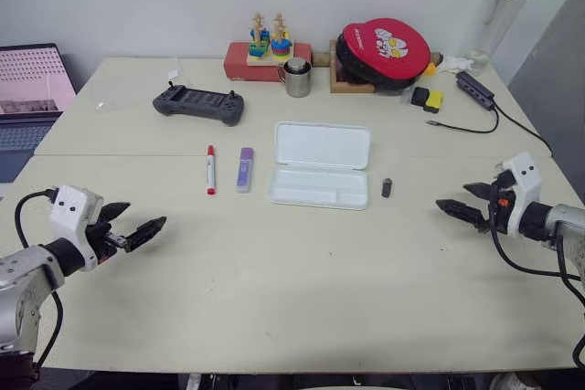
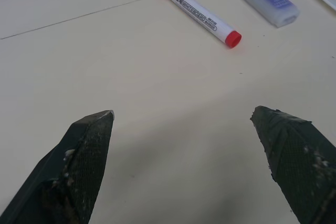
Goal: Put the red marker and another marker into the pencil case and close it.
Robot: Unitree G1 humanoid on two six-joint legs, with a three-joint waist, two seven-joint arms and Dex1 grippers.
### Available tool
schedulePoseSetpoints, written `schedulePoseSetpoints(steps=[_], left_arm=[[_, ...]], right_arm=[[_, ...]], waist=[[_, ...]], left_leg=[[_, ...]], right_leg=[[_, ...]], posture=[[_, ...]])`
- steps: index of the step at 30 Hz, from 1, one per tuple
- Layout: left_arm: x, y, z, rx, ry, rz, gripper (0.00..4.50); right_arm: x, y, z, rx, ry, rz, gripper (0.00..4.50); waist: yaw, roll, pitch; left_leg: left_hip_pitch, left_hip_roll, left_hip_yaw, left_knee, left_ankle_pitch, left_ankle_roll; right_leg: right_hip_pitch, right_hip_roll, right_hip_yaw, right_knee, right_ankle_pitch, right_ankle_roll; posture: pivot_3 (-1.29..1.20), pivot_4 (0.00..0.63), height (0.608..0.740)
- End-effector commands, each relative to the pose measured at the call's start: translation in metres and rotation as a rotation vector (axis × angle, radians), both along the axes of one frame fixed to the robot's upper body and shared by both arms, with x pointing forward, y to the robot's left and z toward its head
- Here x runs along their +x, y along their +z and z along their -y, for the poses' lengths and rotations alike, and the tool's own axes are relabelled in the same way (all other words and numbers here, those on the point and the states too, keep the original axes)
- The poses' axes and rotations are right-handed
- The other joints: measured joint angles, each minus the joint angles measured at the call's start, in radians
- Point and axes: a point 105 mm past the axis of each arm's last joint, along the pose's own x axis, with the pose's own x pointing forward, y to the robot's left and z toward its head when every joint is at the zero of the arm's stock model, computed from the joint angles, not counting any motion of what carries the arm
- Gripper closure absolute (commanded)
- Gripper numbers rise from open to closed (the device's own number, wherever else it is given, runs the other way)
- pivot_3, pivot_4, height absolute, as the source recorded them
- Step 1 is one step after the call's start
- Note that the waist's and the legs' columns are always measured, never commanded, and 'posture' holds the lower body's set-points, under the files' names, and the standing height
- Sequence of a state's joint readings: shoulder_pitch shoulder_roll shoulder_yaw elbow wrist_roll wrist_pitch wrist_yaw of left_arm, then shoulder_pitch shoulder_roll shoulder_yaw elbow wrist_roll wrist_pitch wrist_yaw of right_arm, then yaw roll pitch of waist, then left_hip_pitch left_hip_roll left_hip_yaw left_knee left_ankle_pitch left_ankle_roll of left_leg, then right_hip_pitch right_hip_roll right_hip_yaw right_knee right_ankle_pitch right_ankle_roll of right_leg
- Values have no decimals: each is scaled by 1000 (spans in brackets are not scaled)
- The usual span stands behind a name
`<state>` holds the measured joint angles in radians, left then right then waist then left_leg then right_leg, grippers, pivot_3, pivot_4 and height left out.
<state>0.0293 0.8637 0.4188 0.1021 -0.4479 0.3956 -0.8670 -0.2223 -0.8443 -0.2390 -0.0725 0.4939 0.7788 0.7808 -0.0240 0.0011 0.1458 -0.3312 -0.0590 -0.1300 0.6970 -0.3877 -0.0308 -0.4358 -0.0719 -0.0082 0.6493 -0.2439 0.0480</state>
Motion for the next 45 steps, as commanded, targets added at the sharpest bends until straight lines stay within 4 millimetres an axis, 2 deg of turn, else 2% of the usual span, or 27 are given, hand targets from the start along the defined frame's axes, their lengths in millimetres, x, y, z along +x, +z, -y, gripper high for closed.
schedulePoseSetpoints(steps=[1,23,31,33,36,38,41,43,45], left_arm=[[1,7,3,13,-24,0,0],[2,6,14,50,-16,-7,0],[3,5,13,52,-4,-6,0],[12,19,26,22,-34,58,0],[30,54,81,-96,-203,175,0],[34,68,117,-148,-339,209,0],[40,68,148,-139,-465,216,0],[40,63,166,-133,-566,200,0],[37,61,177,-127,-654,195,0]], right_arm=[[-2,14,0,-5,6,50,45],[-9,6,-3,-3,27,21,45],[-7,9,-5,-3,38,31,45],[-7,15,-14,2,87,51,45],[0,34,-40,8,189,110,45],[6,49,-64,16,281,146,45],[17,55,-88,-2,365,161,45],[28,53,-111,-11,423,153,45],[30,48,-132,-24,497,127,45]], waist=[[0,0,0],[1,0,0],[1,0,0],[1,0,0],[8,-1,0],[11,-1,0],[7,-1,0],[-6,-1,0],[-12,-1,0]], left_leg=[[0,0,0,0,0,0],[0,0,0,0,0,0],[0,0,0,0,0,0],[0,0,0,0,0,0],[-1,0,0,1,0,0],[-1,-1,0,3,0,0],[0,0,1,2,0,0],[1,-1,1,-1,0,0],[1,-1,3,-1,0,0]], right_leg=[[0,0,0,0,0,0],[0,0,0,0,0,0],[0,0,0,0,0,0],[0,0,0,0,0,0],[0,-1,0,0,0,0],[1,0,-1,1,1,1],[1,0,-1,0,1,1],[0,0,-2,0,1,1],[-1,0,-2,-1,1,1]], posture=[[0,150,740],[0,150,740],[0,150,740],[0,150,740],[0,150,740],[0,150,740],[0,150,740],[0,150,740],[0,150,740]])
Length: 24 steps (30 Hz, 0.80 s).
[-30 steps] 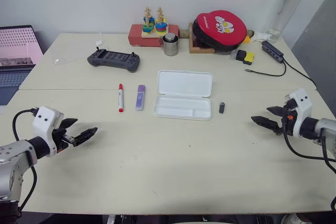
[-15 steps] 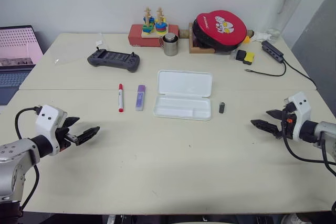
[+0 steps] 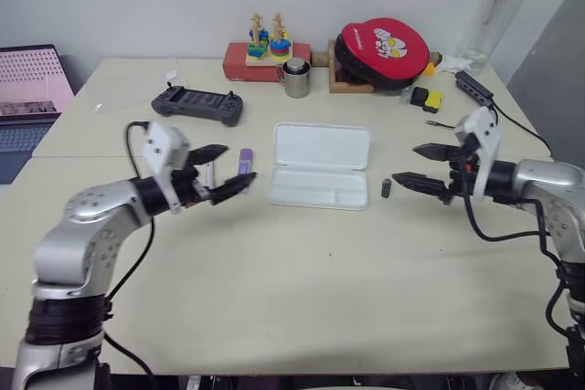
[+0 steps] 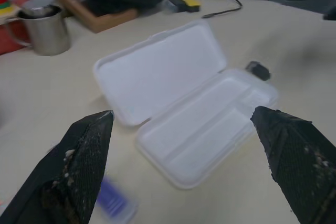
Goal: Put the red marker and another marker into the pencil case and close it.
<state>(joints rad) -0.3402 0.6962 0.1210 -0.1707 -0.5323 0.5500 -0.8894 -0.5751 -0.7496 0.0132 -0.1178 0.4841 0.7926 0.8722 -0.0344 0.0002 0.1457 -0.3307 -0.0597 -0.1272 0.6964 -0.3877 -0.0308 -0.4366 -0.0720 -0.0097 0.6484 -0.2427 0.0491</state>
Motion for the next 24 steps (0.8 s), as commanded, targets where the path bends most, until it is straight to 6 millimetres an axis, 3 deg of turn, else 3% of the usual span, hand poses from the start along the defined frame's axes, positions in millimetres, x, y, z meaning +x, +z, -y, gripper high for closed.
schedulePoseSetpoints(steps=[1,5,13,16,24], left_arm=[[-6,1,20,29,-155,27,0],[-12,0,36,55,-269,49,0],[-1,0,42,70,-274,92,0],[1,4,46,38,-273,99,0],[-2,-1,47,39,-291,83,0]], right_arm=[[3,-8,-35,-47,123,-22,45],[-3,-29,-62,-113,243,-76,45],[2,-59,-72,-217,295,-147,45],[10,-73,-70,-279,267,-165,490],[14,-72,-74,-292,287,-142,2615]], waist=[[-2,0,0],[1,0,0],[3,0,0],[2,0,0],[1,0,0]], left_leg=[[-1,0,0,0,0,0],[-2,0,-1,1,0,0],[-2,-1,-2,2,0,0],[-2,-1,-1,2,0,0],[-2,-1,-2,3,0,0]], right_leg=[[-1,0,0,0,0,0],[-2,0,-1,0,0,0],[-2,0,-1,1,0,0],[-2,0,-1,1,0,0],[-2,0,-1,1,0,0]], posture=[[0,150,740],[0,150,740],[0,150,740],[0,150,740],[0,150,740]])
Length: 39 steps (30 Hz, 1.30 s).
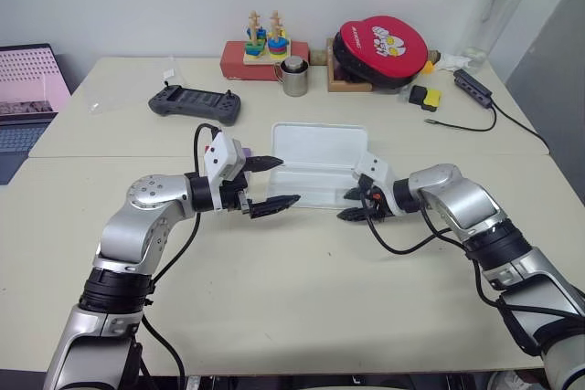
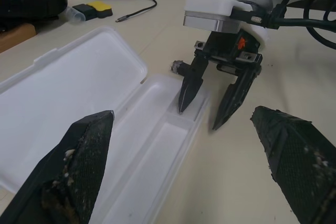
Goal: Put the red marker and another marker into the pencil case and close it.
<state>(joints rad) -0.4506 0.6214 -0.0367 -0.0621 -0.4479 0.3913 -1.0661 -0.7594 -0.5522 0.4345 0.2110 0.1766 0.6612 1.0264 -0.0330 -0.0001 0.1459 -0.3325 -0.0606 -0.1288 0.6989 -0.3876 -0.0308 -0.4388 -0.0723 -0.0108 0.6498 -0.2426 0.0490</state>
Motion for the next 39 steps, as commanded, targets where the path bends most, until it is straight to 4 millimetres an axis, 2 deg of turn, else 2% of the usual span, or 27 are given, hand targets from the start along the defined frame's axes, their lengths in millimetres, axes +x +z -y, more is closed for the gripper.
schedulePoseSetpoints(steps=[1,8,9,13,16,19,22,29,33,36,39], left_arm=[[-2,7,2,-6,-19,30,0],[-2,5,-2,-19,10,17,0],[-2,5,-4,-22,17,14,0],[-4,9,-16,-53,84,-2,0],[-10,11,-35,-73,164,-26,0],[-18,13,-50,-92,223,-53,0],[-28,11,-57,-78,239,-82,0],[-37,9,-55,-49,218,-112,0],[-34,12,-54,-48,216,-109,0],[-32,15,-54,-60,218,-107,0],[-22,27,-58,-146,275,-99,0]], right_arm=[[1,11,-5,4,38,44,2788],[-1,17,-8,14,71,109,4408],[-2,18,-8,15,80,113,4473],[-14,29,-12,55,145,135,4473],[-37,34,-12,68,258,154,4473],[-60,30,-9,48,348,143,4473],[-72,21,-7,21,379,124,4473],[-82,0,-9,-19,402,102,4473],[-81,-1,-12,-17,392,106,4473],[-83,1,-12,-6,393,109,3975],[-88,9,-12,33,395,101,3139]], waist=[[0,0,0],[-1,0,0],[-1,0,0],[-1,0,0],[-1,0,0],[1,0,0],[2,0,0],[4,0,0],[4,0,0],[4,0,0],[5,0,0]], left_leg=[[0,0,0,0,0,0],[0,0,0,0,0,0],[0,0,0,0,0,0],[0,0,0,0,0,0],[0,0,0,0,0,0],[-1,0,-1,0,0,0],[-1,0,-1,0,0,0],[0,0,-1,0,0,0],[0,1,-1,0,0,0],[0,0,-1,0,0,0],[0,0,-1,0,0,0]], right_leg=[[0,0,0,0,0,0],[0,0,0,0,0,0],[0,0,0,0,0,0],[0,0,0,0,0,0],[-1,0,0,0,0,0],[-1,0,0,0,0,0],[0,0,0,0,0,0],[1,0,0,0,0,0],[1,0,0,0,0,0],[1,0,0,0,0,0],[1,0,0,0,0,0]], posture=[[0,150,740],[0,150,740],[0,150,740],[0,150,740],[0,150,740],[0,150,740],[0,150,740],[0,150,740],[0,150,740],[0,150,740],[0,150,740]])
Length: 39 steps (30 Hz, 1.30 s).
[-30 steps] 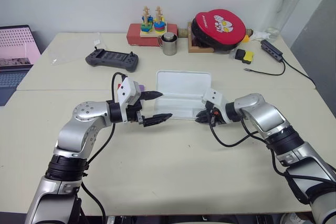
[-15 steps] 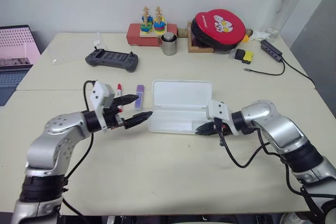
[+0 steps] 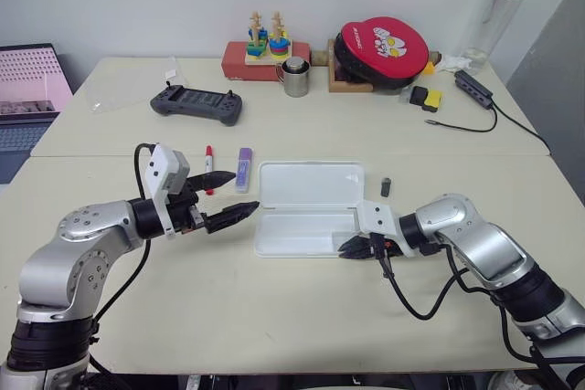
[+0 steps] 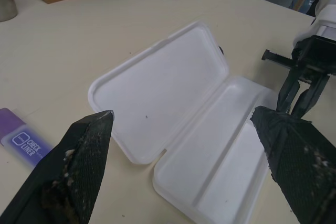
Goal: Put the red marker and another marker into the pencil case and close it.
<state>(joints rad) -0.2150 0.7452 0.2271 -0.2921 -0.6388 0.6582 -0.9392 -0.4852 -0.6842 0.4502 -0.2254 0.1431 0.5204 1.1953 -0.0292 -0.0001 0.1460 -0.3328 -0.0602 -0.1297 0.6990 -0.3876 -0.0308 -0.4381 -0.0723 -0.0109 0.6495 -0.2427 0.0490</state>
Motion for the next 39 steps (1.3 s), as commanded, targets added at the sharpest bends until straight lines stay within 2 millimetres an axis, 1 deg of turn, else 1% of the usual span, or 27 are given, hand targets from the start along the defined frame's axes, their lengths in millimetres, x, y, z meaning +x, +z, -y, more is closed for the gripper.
schedulePoseSetpoints(steps=[1,2,4,6,8,9,10,11,13,15,17,18,19,21,22,25,29,35,36,39], left_arm=[[13,28,-7,-120,83,60,0],[17,34,-11,-156,118,71,0],[31,45,-25,-214,241,102,0],[45,55,-44,-269,394,140,0],[57,58,-61,-301,528,155,0],[63,55,-69,-307,597,143,0],[68,51,-75,-293,660,134,0],[72,46,-80,-275,710,130,0],[79,33,-89,-255,798,87,0],[83,22,-93,-235,850,54,0],[87,6,-95,-191,887,-8,0],[89,-7,-97,-163,908,-64,0],[90,-18,-98,-140,926,-109,0],[90,-30,-96,-113,926,-161,0],[90,-33,-95,-108,916,-171,0],[90,-49,-86,-62,868,-228,0],[92,-58,-81,-26,836,-238,0],[97,-75,-88,19,889,-302,0],[97,-75,-87,21,888,-302,179],[99,-74,-84,20,880,-296,526]], right_arm=[[-5,24,-3,78,20,21,2838],[-5,28,-2,92,18,19,2572],[-3,43,-3,151,2,20,2166],[3,69,-6,274,-30,28,1713],[12,93,-9,381,-75,46,1263],[22,106,-9,436,-119,69,955],[32,118,-8,477,-164,99,790],[42,127,-7,507,-207,139,526],[55,139,-6,529,-262,205,28],[67,148,-6,557,-323,252,28],[72,151,-8,566,-340,270,28],[73,153,-10,569,-338,276,28],[72,154,-12,572,-332,282,28],[71,156,-14,579,-318,288,28],[70,157,-16,581,-311,289,28],[61,162,-19,595,-262,287,28],[56,164,-21,593,-234,286,28],[50,166,-23,587,-205,293,28],[49,167,-22,589,-202,293,9],[46,166,-22,588,-193,284,0]], waist=[[1,0,0],[2,0,0],[2,-1,0],[2,-1,0],[-2,-1,0],[-3,-1,0],[-4,-1,0],[-4,-1,0],[-3,-1,-1],[-3,-2,-1],[-1,-2,-1],[-1,-2,-1],[-1,-2,-1],[-2,-2,-1],[-3,-2,-1],[-4,-2,-1],[-4,-2,-1],[-3,-2,-1],[-3,-2,-1],[-3,-2,-1]], left_leg=[[0,0,0,0,0,0],[0,0,0,0,0,0],[0,0,0,1,0,0],[0,0,0,1,0,0],[1,0,0,1,0,0],[1,0,0,1,0,0],[1,0,1,1,0,0],[2,0,1,1,0,0],[2,0,1,0,0,0],[2,-1,0,0,0,0],[1,-2,0,0,0,0],[1,-2,0,1,0,0],[1,-2,0,1,0,0],[1,-3,0,1,0,0],[1,-3,0,1,0,0],[1,-2,1,1,0,0],[2,-2,1,1,0,0],[2,-2,1,2,0,0],[2,-2,1,2,0,0],[2,-2,1,2,0,0]], right_leg=[[0,0,0,0,0,0],[0,0,0,0,0,0],[0,0,0,0,0,0],[0,0,0,0,0,0],[1,0,0,0,0,0],[0,0,0,1,0,0],[0,0,0,1,0,0],[0,0,0,2,0,0],[0,0,0,2,0,0],[0,0,0,3,0,0],[-1,-1,0,3,0,0],[-1,-1,-1,4,0,0],[-2,-1,0,5,0,0],[-2,-2,0,7,0,0],[-3,-2,0,7,0,0],[-3,-2,0,8,0,0],[-3,-2,0,8,0,0],[-3,-2,0,9,0,0],[-3,-2,1,9,0,0],[-3,-2,1,10,0,0]], posture=[[0,150,740],[0,150,740],[0,150,740],[0,150,740],[0,150,740],[0,150,740],[0,150,740],[0,150,740],[0,150,740],[0,150,740],[0,150,740],[0,150,740],[0,150,740],[0,150,740],[0,150,740],[0,150,740],[0,150,740],[0,150,740],[0,150,740],[0,150,740]])
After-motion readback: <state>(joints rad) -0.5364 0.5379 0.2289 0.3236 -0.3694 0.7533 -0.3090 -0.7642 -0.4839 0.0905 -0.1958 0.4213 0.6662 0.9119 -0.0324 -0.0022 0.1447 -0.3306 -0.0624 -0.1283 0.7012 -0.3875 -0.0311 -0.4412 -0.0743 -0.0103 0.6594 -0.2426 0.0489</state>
